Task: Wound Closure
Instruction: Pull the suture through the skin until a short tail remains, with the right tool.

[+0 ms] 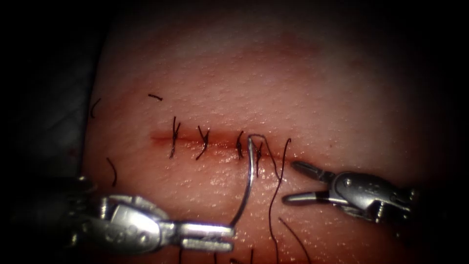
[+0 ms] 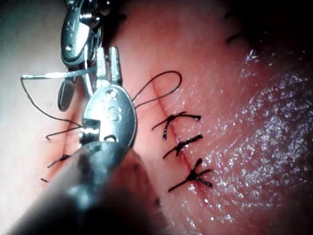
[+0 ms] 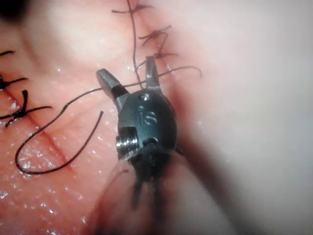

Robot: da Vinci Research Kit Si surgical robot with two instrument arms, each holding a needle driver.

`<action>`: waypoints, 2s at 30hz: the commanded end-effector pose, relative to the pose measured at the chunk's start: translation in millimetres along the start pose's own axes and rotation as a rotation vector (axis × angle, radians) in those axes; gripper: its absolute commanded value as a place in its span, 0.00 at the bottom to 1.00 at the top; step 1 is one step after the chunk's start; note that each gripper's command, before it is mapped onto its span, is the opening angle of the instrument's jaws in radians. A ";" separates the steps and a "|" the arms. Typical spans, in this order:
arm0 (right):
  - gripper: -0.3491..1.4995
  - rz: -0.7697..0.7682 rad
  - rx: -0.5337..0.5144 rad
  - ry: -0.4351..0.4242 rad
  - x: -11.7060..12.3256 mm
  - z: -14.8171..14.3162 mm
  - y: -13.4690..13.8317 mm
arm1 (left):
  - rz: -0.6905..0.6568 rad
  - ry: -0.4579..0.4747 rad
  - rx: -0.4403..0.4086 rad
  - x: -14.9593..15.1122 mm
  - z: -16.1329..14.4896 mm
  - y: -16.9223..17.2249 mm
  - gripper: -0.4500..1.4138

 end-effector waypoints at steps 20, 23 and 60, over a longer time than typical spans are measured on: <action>0.00 -0.045 -0.100 -0.224 -3.2 4.7 -0.2 | -0.007 0.031 0.009 1.5 -0.5 1.4 0.00; 0.00 0.049 -0.108 -0.250 -3.5 4.2 -0.8 | -0.010 0.031 0.008 1.2 -0.6 1.7 0.00; 0.99 -0.621 0.028 -0.109 -1.2 -1.0 -10.5 | -0.228 -0.138 0.212 -2.7 -12.6 0.9 0.00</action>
